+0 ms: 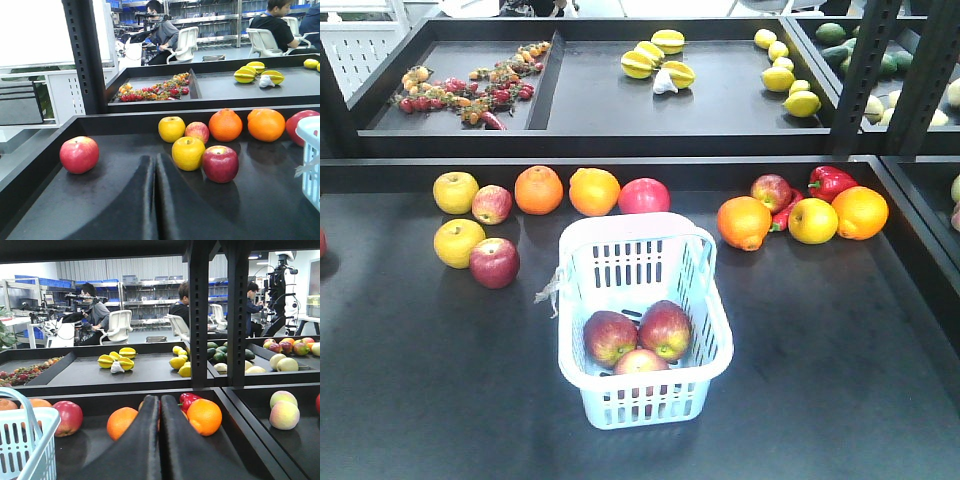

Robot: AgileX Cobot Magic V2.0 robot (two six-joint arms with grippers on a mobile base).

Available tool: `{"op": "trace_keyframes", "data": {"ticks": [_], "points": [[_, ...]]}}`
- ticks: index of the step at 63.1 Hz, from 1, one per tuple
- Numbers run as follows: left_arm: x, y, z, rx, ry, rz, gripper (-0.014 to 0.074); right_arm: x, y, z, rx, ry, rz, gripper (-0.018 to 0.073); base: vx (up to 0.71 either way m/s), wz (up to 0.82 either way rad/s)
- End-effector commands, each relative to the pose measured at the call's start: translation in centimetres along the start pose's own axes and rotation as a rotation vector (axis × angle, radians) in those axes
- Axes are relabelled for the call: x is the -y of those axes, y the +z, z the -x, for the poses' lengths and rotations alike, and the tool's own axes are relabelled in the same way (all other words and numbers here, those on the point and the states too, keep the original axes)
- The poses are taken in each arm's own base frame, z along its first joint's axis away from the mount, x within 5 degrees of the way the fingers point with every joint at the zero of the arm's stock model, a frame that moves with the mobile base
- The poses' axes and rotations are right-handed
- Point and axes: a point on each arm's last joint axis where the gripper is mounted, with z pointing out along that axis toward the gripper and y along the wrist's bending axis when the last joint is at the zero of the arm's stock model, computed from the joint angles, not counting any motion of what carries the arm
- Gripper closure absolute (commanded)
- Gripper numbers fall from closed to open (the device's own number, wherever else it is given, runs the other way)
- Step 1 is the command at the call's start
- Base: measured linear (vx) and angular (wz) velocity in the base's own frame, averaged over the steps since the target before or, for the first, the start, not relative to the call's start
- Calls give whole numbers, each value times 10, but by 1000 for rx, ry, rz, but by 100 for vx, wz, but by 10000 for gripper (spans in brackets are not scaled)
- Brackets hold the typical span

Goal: Pick three apples into basket with both arms

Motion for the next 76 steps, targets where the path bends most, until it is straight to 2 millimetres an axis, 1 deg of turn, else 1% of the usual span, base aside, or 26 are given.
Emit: {"op": "trace_keyframes", "data": {"ticks": [1,46,68,76], "points": [[-1,-1,0,77,-13,10,604,0,-1,5,79,-13,2,563,0,0],[-1,-1,0,72,-8,9,604,0,-1,5,79,-13,2,563,0,0],[0,0,-7,-6,-1,-1,604,0,-1,5,79,-13,2,563,0,0],[0,0,-7,-1,-10,-3,604,0,-1,5,79,-12,2,563,0,0]]}}
